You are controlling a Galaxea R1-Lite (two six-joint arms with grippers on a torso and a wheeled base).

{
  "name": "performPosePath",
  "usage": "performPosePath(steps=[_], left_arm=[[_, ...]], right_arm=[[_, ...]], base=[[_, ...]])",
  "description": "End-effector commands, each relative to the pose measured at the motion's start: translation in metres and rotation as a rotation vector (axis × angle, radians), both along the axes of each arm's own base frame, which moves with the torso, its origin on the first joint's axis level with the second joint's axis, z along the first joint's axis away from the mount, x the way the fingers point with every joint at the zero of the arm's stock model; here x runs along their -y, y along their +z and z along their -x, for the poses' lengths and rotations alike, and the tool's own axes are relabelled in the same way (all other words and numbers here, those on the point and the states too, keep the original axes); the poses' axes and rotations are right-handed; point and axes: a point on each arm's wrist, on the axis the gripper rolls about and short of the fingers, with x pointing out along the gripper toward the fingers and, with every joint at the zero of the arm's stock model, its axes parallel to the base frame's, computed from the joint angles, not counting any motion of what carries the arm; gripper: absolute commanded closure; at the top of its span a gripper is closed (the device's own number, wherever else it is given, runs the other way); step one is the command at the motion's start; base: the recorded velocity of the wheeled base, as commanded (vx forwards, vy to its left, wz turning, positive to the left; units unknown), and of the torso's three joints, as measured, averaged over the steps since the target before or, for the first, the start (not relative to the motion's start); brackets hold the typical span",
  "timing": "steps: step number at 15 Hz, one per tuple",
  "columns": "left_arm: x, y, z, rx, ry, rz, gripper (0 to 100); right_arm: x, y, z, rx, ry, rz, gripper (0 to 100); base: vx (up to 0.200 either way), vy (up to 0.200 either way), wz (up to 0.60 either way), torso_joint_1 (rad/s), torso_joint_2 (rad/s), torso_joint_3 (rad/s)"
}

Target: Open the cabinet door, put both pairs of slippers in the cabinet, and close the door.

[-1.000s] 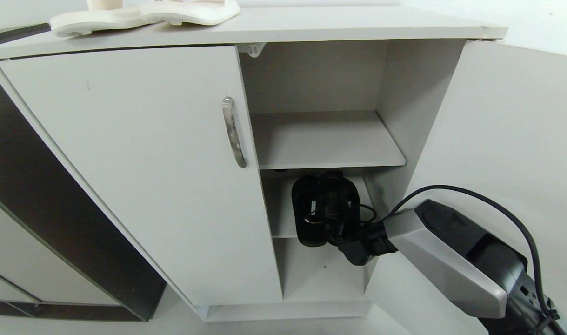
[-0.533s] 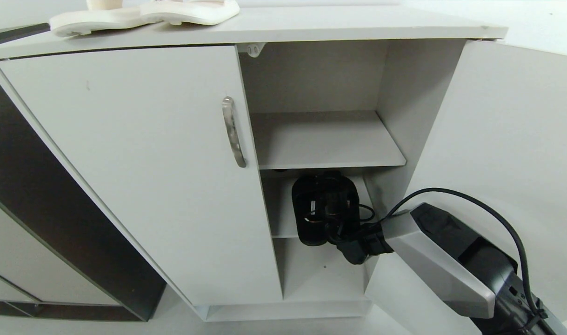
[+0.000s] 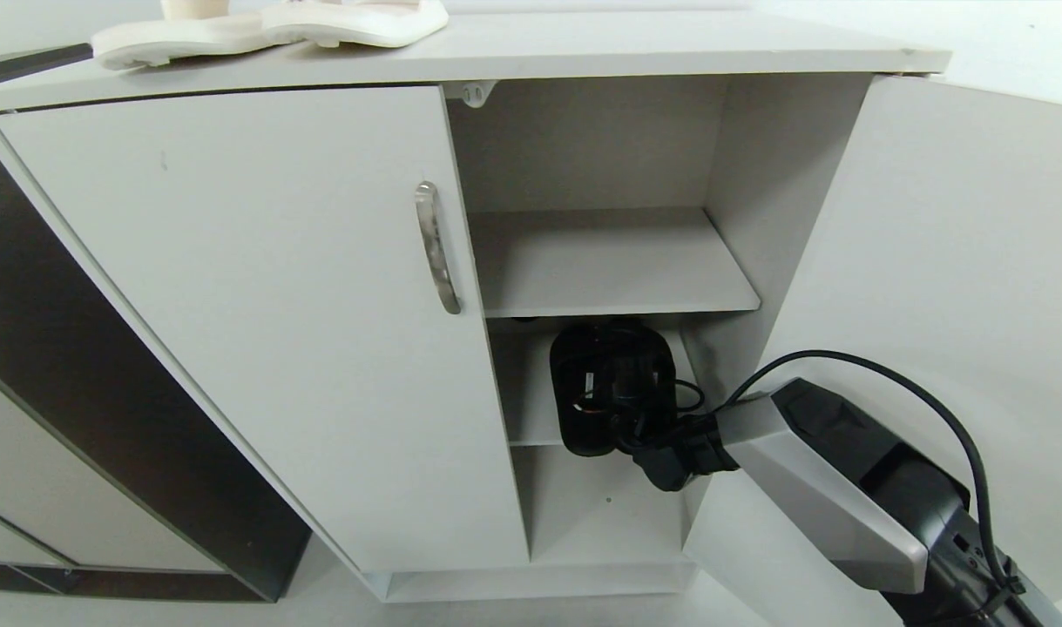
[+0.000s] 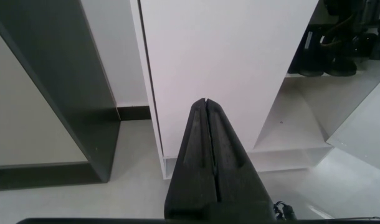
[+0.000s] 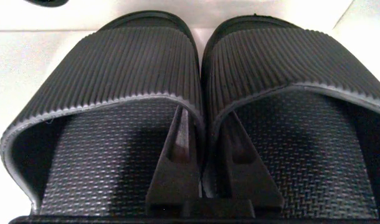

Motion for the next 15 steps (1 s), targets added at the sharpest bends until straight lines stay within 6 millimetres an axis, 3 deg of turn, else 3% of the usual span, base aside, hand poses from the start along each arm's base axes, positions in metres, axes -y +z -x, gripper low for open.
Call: performPosePath(steps=[1,11,12,15], left_arm=[[0.0000,0.0001,-0.0001,-0.001,-0.002,0.000,100],[0.0000,0.0001,-0.0001,-0.001,-0.002,0.000,100],[0.0000,0.0001,-0.0001,-0.001,-0.002,0.000,100],[0.0000,0.0001,-0.0001,-0.001,0.000,0.000,100]], right_arm=[[0.0003,-0.0010,-0.0002,-0.002,0.000,0.001,100],[-0.0002,-0.0035,0.0007,-0.008,0.001,0.005,100],[-0.0003,-0.0060,0.0005,-0.011,0.001,0.008,0],[-0.0012,-0.0089,0.0020,-0.019,-0.001,0.012,0]], base=[[0.000,0.000,0.00,0.000,0.00,0.000],[0.000,0.000,0.00,0.000,0.00,0.000],[0.000,0.000,0.00,0.000,0.00,0.000],[0.000,0.000,0.00,0.000,0.00,0.000]])
